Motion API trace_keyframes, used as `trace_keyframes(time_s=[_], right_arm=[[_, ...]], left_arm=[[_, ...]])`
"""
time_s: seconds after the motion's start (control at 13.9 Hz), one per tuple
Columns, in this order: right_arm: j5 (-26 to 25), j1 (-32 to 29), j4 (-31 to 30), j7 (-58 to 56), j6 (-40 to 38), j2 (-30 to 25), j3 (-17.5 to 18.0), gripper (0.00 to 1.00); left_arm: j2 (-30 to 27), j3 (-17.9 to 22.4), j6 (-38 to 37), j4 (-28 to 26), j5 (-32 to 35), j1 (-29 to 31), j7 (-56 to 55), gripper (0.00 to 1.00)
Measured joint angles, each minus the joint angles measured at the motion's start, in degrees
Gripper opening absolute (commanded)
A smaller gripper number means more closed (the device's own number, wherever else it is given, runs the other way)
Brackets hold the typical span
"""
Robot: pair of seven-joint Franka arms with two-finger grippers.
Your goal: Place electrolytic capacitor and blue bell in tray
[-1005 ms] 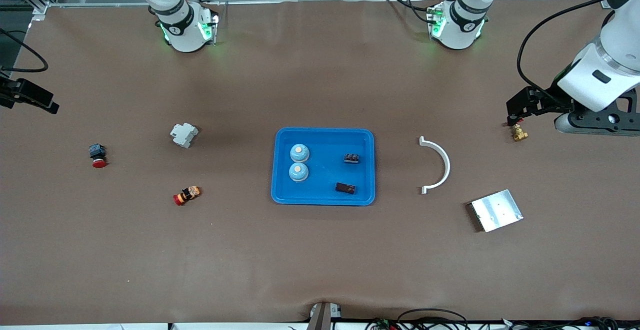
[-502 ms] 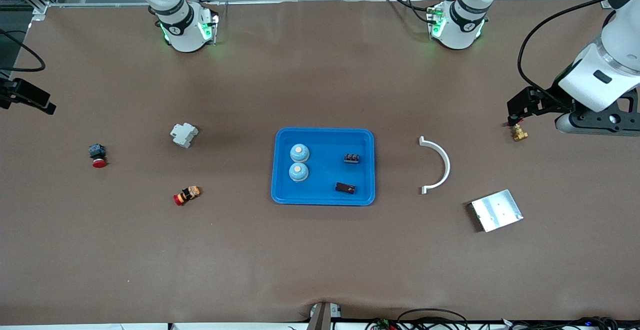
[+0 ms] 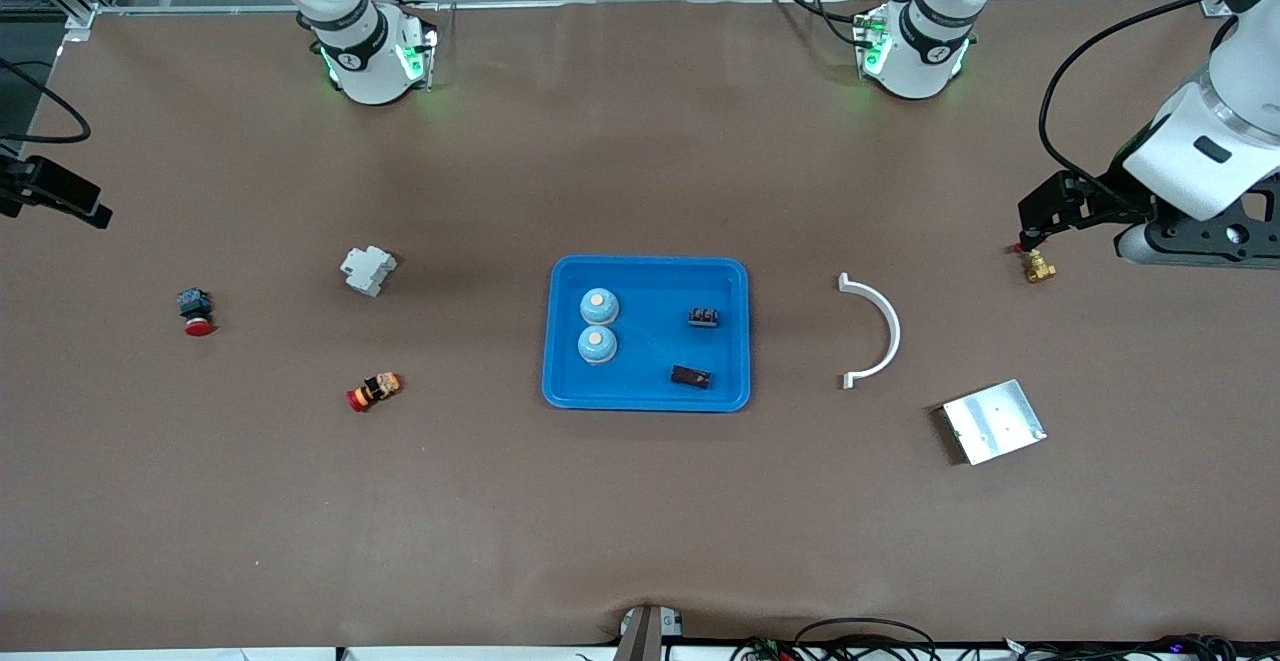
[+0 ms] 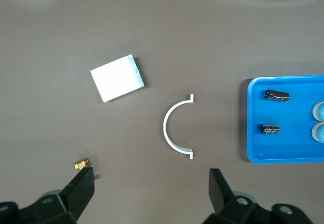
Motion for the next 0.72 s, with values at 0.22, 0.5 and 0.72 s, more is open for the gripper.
trace_keyframes(time_s=[0.22, 0.5, 0.72], right_arm=[[-0.02, -0.04, 0.16, 0.0, -0.13, -0.04, -0.12, 1.0], [-0.02, -0.04, 0.09, 0.0, -0.31, -0.04, -0.12, 1.0], [-0.03, -0.16, 0.09, 0.01, -0.31, -0.04, -0.17, 1.0]], left_arm=[[-0.42, -0.03, -0.06, 0.0, 0.0, -0.03, 0.04, 1.0], [-0.48, -0.15, -0.13, -0.02, 0.31, -0.12, 0.07, 1.0], [-0.48, -0.28, -0.59, -0.18, 1.35, -0.44, 0.1, 1.0]])
